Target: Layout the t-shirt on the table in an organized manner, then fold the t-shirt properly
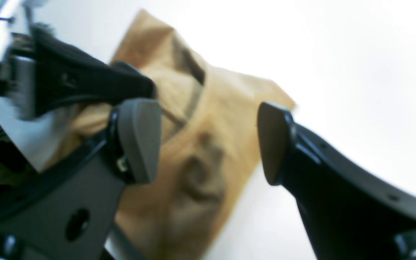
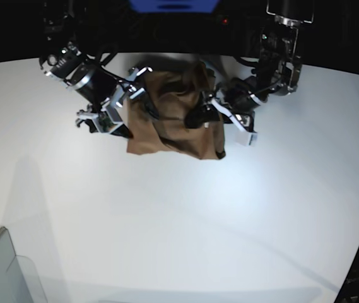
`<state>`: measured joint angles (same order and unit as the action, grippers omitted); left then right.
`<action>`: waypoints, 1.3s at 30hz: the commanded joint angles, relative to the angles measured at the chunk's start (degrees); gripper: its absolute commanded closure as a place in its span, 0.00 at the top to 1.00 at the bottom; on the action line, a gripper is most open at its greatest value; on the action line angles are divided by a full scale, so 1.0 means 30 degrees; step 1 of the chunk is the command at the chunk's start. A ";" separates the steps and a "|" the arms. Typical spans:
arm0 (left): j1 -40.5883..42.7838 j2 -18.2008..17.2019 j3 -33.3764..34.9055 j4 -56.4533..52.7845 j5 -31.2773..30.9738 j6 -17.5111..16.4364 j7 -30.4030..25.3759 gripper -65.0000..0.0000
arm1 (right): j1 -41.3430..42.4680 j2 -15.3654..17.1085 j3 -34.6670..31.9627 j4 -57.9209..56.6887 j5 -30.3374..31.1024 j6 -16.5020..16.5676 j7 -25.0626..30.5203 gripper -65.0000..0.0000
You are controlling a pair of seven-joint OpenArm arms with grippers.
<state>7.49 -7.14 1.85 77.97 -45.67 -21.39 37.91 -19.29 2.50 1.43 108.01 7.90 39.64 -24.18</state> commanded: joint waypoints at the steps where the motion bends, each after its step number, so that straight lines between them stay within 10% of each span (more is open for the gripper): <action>1: -0.0107 -0.0039 0.0249 -0.0160 0.0352 0.0228 0.0623 0.40 | 0.0027 -0.0028 0.0036 0.0379 0.0429 0.0121 0.0545 0.64; 6: -0.1221 -0.0068 0.1304 -0.1625 0.0381 0.0228 0.0623 0.01 | -0.0384 0.0030 0.0153 0.0379 0.0429 0.0121 0.0633 0.64; 27: -1.0803 -0.4786 1.2732 -0.0688 0.0410 0.0228 0.0623 0.00 | -0.0442 -0.0556 0.9384 0.0262 0.0429 0.0121 0.0574 0.64; 35: -1.2649 -0.2764 1.6132 -0.0775 0.7531 0.0140 0.0652 0.00 | -0.0413 -0.1376 1.2490 0.0262 0.0429 0.0121 0.0574 0.64; 39: -1.2649 -0.1182 1.6688 -0.1303 1.1780 -0.3113 0.0652 0.00 | -0.0472 -0.1962 1.3721 0.0262 0.0429 0.0121 0.0574 0.64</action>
<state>-28.95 -10.96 52.36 73.45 -9.89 -31.73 40.51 -20.67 -3.68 42.37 107.96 7.92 39.68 -24.01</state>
